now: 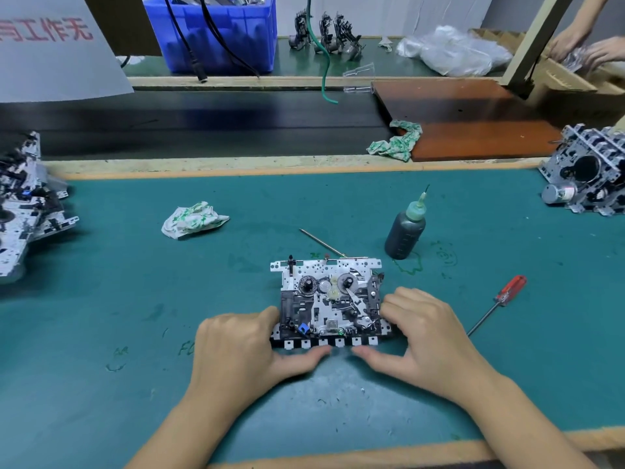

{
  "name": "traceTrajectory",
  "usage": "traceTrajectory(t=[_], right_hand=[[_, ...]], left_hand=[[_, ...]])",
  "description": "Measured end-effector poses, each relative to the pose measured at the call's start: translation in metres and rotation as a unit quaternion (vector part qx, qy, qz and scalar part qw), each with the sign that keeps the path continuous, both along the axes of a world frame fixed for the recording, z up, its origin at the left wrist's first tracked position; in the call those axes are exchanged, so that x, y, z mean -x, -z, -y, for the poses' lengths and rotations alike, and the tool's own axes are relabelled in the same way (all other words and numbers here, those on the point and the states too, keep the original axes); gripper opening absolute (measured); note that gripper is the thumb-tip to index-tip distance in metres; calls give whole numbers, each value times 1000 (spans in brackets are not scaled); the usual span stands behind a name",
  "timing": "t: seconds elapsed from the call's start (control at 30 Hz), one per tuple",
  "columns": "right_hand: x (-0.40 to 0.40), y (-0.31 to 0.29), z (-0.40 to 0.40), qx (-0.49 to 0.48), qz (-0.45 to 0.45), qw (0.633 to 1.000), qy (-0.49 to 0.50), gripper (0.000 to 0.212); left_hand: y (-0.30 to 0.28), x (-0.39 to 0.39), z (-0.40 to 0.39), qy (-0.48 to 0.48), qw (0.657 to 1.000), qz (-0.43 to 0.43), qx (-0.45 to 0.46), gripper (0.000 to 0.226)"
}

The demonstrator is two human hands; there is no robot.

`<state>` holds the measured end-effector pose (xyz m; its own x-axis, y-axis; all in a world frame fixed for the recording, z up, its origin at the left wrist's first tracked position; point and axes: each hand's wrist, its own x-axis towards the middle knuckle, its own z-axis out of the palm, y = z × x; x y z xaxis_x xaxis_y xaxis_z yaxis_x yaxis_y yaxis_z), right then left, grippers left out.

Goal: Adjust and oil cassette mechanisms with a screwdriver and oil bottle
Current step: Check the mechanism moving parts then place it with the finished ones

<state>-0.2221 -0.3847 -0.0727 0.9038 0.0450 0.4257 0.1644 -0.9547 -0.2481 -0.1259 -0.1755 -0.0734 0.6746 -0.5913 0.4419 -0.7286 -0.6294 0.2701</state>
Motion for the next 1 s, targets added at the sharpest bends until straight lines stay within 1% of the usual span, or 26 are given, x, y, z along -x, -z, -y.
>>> traceTrajectory(t=[0.1,0.17,0.27,0.47,0.57,0.63,0.7,0.83,0.97,1.0], right_hand=[[1,-1,0,-12,-14,1000,-16,53],[0,0,0,-24,-19,999,-12,53],[0,2,-1,-28,-10,1000,8,51],[1,-1,-5,-12,1,1000,28,46],[2,-2,-6,-6,-18,999,29,49],[0,-4,-10,-18,-23,998,63,52],[-1,-6,-13,-28,-27,996,82,52],[1,-8,-7,-35,-35,999,22,46],[1,-13,-8,-31,-48,998,8,46],[0,-15,-8,-50,-61,997,8,48]], left_hand=[[0,-1,0,-14,1000,-5,-2,66],[-1,-3,-2,6,1000,-11,-3,68],[-1,-7,-5,40,998,-46,-9,75],[-1,-6,-7,58,996,-71,-9,77],[-2,-4,-5,51,996,-71,-1,71],[-2,-2,-6,78,995,-60,10,63],[-3,-2,-6,83,995,-60,19,59],[-1,-3,-6,49,996,-73,4,61],[-5,-5,-8,40,995,-88,7,68],[-8,-5,-10,45,994,-97,24,69]])
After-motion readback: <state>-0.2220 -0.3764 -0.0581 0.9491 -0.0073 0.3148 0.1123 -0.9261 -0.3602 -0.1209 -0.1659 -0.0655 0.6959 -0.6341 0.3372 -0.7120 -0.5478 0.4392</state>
